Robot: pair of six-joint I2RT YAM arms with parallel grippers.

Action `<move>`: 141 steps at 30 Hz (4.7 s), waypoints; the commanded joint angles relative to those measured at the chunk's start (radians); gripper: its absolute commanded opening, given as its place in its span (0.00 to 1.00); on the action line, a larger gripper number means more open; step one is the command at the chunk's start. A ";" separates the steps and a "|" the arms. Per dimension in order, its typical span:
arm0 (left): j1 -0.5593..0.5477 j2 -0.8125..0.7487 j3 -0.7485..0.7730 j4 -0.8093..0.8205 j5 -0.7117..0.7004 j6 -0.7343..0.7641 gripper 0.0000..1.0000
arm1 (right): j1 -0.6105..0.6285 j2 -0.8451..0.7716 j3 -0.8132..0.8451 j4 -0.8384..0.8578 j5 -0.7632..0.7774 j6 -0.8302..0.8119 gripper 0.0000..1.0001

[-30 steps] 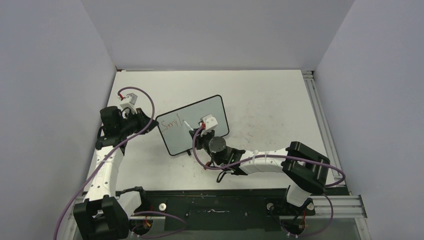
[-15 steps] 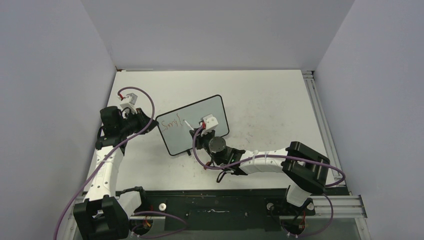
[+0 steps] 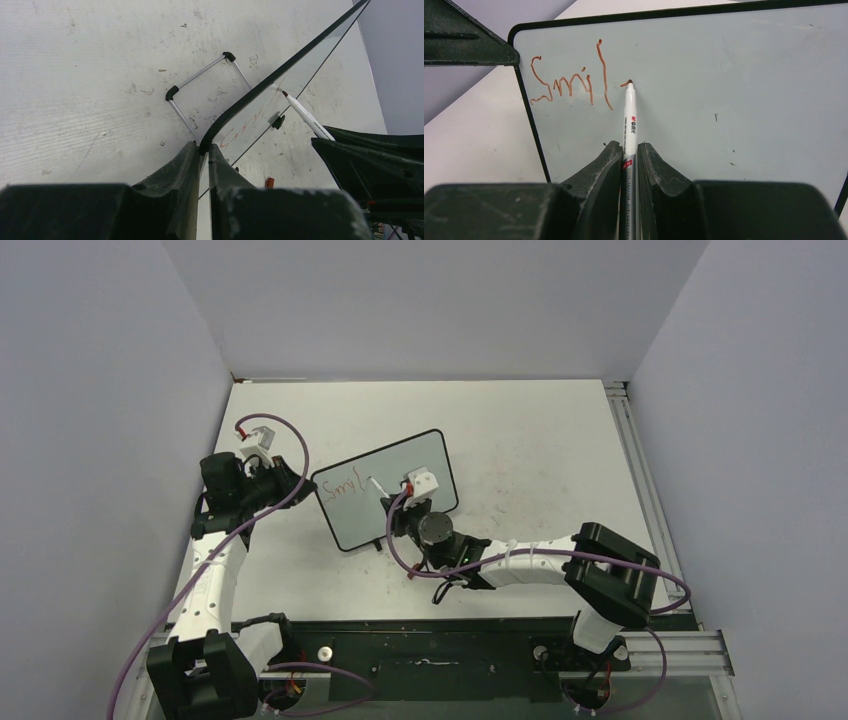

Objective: Write a sentence on the whiteboard

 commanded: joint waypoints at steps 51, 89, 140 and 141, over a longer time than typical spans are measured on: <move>0.000 -0.001 0.021 0.001 0.018 0.001 0.08 | 0.012 -0.017 -0.043 -0.009 0.039 0.040 0.05; -0.011 0.001 0.016 -0.011 0.000 0.008 0.08 | -0.018 -0.225 -0.069 -0.101 -0.144 -0.002 0.05; -0.016 -0.001 0.018 -0.017 -0.010 0.013 0.08 | -0.081 -0.069 -0.022 -0.087 -0.129 0.059 0.05; -0.017 -0.001 0.017 -0.017 -0.011 0.013 0.08 | -0.081 -0.068 -0.022 -0.089 -0.128 0.059 0.05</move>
